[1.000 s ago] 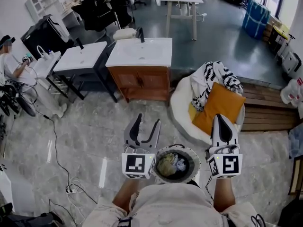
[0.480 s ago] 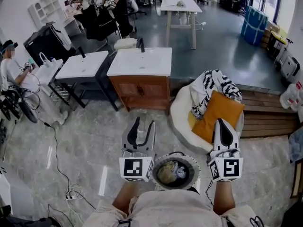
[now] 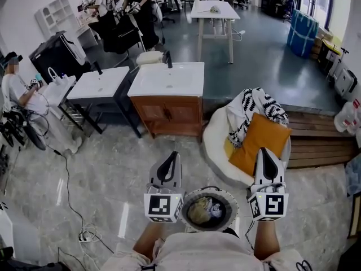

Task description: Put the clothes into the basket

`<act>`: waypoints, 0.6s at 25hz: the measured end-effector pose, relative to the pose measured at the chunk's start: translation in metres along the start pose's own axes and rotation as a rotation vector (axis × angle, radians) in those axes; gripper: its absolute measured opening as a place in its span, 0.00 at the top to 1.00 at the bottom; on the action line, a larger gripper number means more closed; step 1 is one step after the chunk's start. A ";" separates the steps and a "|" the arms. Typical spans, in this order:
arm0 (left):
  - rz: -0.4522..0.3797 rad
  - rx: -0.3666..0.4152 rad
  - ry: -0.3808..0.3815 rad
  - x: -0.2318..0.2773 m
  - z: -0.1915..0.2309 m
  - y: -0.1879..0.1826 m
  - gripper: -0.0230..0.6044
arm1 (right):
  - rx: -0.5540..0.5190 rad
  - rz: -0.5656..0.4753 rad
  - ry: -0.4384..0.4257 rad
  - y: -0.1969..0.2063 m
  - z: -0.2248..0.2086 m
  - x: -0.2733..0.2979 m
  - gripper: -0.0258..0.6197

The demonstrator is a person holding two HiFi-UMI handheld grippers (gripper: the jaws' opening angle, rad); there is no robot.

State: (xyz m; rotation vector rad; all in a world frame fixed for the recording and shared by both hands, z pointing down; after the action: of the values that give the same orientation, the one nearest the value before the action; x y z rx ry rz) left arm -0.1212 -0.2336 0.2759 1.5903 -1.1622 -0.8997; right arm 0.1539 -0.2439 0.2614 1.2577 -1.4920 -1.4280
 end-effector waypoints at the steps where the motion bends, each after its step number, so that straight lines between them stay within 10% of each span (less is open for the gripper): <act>1: -0.001 -0.002 -0.004 0.001 -0.001 0.000 0.94 | 0.001 0.001 0.001 0.000 -0.001 0.000 0.98; 15: 0.007 -0.010 -0.037 0.012 -0.005 0.006 0.94 | -0.001 -0.054 0.015 0.004 -0.008 0.004 0.98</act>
State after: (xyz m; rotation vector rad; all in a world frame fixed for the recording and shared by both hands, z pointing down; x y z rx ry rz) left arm -0.1145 -0.2440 0.2826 1.5661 -1.1869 -0.9325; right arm 0.1603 -0.2500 0.2656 1.3145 -1.4576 -1.4499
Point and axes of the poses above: the fingertips, and each gripper's own axes: x forward along the fingers, z to its left, y out of its underside, the point moved 5 cm from there along -x, backward along the fingers, and after that the axes turned 13 degrees about x, right-handed, at the moved point
